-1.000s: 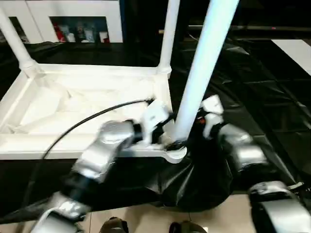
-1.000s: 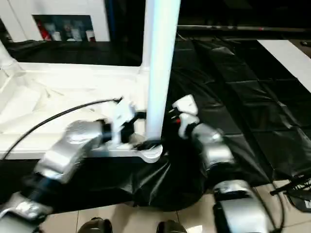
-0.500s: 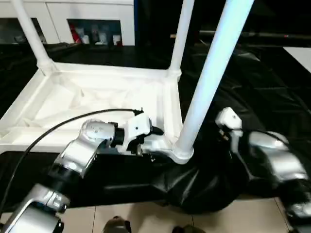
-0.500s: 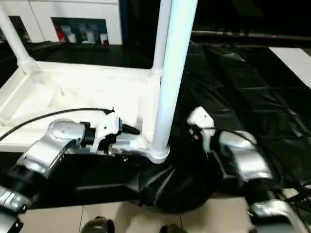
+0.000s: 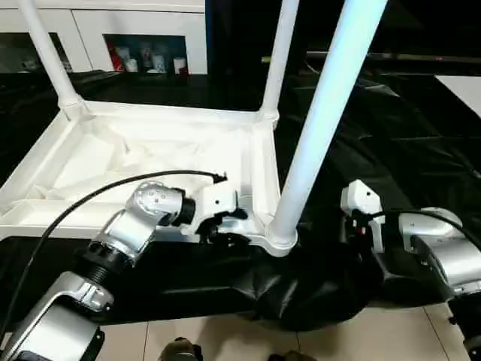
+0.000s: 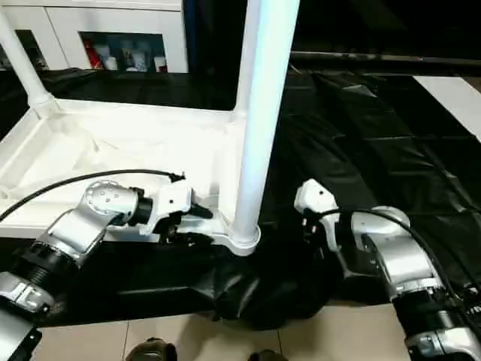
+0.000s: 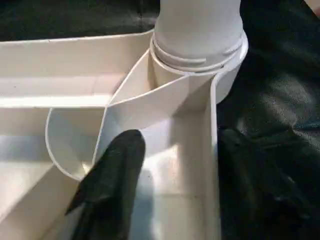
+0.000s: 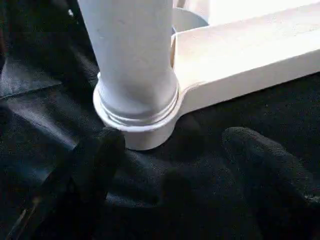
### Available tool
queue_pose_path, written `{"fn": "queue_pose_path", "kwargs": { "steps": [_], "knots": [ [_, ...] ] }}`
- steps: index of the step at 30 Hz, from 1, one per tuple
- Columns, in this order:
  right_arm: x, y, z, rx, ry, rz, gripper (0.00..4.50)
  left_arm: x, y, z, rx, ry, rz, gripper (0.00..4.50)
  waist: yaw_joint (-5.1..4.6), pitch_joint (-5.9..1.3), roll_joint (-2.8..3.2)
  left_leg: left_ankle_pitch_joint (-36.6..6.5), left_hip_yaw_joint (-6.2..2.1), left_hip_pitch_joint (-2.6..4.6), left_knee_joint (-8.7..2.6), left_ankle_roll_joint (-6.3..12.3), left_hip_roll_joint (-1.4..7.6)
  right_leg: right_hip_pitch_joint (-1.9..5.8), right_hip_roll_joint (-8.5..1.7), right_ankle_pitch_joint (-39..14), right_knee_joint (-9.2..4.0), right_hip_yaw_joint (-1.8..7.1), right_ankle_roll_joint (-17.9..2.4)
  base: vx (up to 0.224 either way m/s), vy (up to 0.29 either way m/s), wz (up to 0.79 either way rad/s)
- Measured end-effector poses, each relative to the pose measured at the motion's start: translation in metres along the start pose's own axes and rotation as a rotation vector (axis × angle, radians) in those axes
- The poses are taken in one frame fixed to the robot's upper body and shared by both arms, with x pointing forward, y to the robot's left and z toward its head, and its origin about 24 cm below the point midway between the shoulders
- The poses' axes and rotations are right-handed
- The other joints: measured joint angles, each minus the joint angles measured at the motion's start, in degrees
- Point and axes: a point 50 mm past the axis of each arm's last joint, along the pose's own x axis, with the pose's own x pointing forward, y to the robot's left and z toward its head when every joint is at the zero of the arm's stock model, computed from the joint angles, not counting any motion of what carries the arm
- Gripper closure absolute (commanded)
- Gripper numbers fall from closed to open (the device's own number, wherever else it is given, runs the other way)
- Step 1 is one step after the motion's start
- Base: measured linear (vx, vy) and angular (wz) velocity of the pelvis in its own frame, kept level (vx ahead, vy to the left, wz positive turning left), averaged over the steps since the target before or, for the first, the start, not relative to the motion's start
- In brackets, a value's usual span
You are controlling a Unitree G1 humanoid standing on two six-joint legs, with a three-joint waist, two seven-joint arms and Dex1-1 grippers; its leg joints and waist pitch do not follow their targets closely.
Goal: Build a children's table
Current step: Rotate table base
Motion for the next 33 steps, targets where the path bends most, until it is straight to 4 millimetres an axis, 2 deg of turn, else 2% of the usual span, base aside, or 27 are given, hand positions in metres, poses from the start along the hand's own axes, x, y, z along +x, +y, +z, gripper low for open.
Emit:
{"fn": "queue_pose_path", "kwargs": {
  "steps": [12, 15, 17, 20, 21, 26, 29, 33],
  "knots": [
    [-0.0025, 0.0049, 0.0036, -0.004, 0.019, 0.043, 0.75, -0.0003, -0.0063, 0.0017, -0.069, 0.035, -0.027, 3.39, -0.03, 0.0, 0.0, 0.0, -0.02, -0.01, 0.0, 0.0, 0.0, 0.0, 0.0, 0.0, -0.02, -0.02, 0.0, 0.0, 0.0, 0.0],
    [-0.0023, 0.0051, 0.0034, -0.004, 0.02, 0.044, 0.75, -0.001, -0.0069, 0.0011, -0.076, 0.04, -0.028, 3.47, -0.02, 0.0, 0.0, 0.0, -0.02, -0.01, 0.0, 0.0, 0.0, 0.0, 0.0, 0.0, -0.02, -0.02, 0.0, 0.0, 0.0, 0.0],
    [-0.0018, 0.0054, 0.0033, -0.002, 0.022, 0.047, 0.75, -0.001, -0.0071, 0.0011, -0.083, 0.044, -0.029, 3.82, -0.02, 0.0, 0.0, 0.0, -0.03, 0.0, 0.0, 0.0, 0.0, 0.0, 0.0, 0.0, -0.02, -0.02, 0.0, 0.0, 0.0, 0.0],
    [-0.0016, 0.0056, 0.0034, -0.002, 0.023, 0.048, 0.75, -0.0006, -0.0082, 0.0015, -0.089, 0.049, -0.032, 3.93, -0.04, 0.0, 0.0, 0.0, -0.03, 0.0, 0.0, 0.0, 0.0, 0.0, 0.0, 0.0, -0.02, -0.02, 0.0, 0.0, 0.0, 0.0],
    [-0.0016, 0.0056, 0.0034, -0.002, 0.023, 0.048, 0.75, -0.0005, -0.0083, 0.0014, -0.089, 0.052, -0.032, 4.16, -0.04, 0.0, 0.0, 0.0, -0.03, 0.0, 0.0, 0.0, 0.0, 0.0, 0.0, 0.0, -0.02, -0.02, 0.0, 0.0, 0.0, 0.0],
    [-0.0017, 0.0055, 0.0034, -0.002, 0.023, 0.047, 0.75, -0.0011, -0.0084, 0.001, -0.082, 0.065, -0.032, 4.44, -0.2, 0.0, 0.0, 0.0, -0.04, 0.01, 0.0, 0.0, 0.0, 0.0, 0.0, -0.1, -0.05, -0.02, 0.1, 0.0, 0.0, 0.0],
    [-0.0016, 0.0049, 0.0036, -0.004, 0.023, 0.036, 0.75, -0.0002, -0.0082, 0.0021, -0.078, 0.08, -0.017, 4.44, -0.38, 0.0, 0.0, 0.0, -0.04, 0.0, 0.0, 0.0, 0.0, 0.0, 0.0, -0.1, -0.08, -0.01, 0.1, 0.0, 0.0, 0.0],
    [0.0021, 0.0015, 0.0079, -0.009, -0.004, -0.007, 0.75, 0.0079, -0.002, 0.0056, -0.142, 0.054, 0.109, 4.44, -1.28, 0.0, 0.0, 0.0, -0.03, 0.0, 0.0, 0.0, -0.01, -0.03, 0.0, -0.1, -0.08, -0.01, 0.1, 0.0, 0.0, 0.0]
  ]
}}
